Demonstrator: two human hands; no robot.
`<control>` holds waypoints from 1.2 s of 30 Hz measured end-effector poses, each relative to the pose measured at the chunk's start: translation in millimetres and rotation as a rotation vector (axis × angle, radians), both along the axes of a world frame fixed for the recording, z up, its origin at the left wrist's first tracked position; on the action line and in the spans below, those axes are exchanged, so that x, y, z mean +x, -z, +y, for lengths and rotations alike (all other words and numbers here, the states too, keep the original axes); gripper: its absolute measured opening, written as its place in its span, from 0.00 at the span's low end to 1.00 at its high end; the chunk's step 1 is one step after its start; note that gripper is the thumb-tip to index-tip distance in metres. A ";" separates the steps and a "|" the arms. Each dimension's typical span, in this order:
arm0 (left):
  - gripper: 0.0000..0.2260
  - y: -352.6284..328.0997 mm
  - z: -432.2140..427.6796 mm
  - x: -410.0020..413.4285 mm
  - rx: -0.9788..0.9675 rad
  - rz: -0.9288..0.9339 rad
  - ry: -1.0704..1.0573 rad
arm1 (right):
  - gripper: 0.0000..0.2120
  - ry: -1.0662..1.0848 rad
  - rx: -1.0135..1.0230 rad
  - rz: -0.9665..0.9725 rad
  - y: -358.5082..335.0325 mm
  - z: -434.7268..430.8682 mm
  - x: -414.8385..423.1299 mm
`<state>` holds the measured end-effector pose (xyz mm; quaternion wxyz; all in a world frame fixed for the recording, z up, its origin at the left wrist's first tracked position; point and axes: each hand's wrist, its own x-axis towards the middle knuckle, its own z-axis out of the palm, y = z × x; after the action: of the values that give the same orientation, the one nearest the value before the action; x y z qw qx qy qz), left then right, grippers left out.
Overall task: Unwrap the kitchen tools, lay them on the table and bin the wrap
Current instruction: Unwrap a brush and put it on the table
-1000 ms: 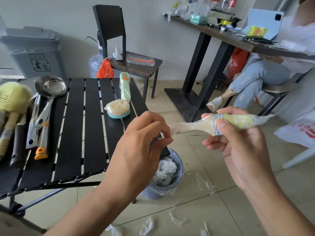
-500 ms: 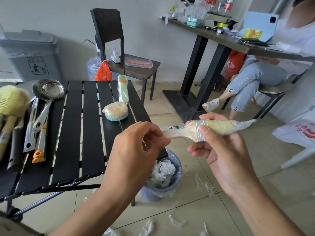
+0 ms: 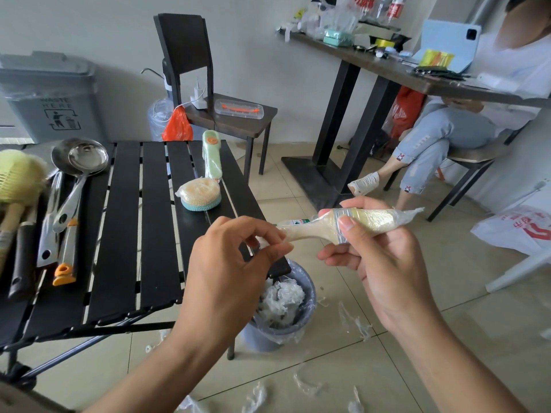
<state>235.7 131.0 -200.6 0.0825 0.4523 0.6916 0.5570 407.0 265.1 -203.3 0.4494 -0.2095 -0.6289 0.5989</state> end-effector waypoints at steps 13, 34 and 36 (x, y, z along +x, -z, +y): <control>0.08 6.9 5.6 -8.0 -0.070 -0.296 0.007 | 0.08 -0.056 0.230 -0.069 4.7 -20.1 -6.4; 0.07 13.9 6.7 -6.8 -0.007 -0.228 -0.048 | 0.08 -0.033 0.161 -0.020 18.4 -14.5 -11.3; 0.07 15.0 7.1 -2.9 0.015 -0.237 -0.039 | 0.09 -0.026 0.172 -0.023 17.3 -14.6 -11.7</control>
<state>232.8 138.1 -215.6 0.1495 0.3704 0.6815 0.6132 395.3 250.5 -220.6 0.4507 -0.1687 -0.6857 0.5462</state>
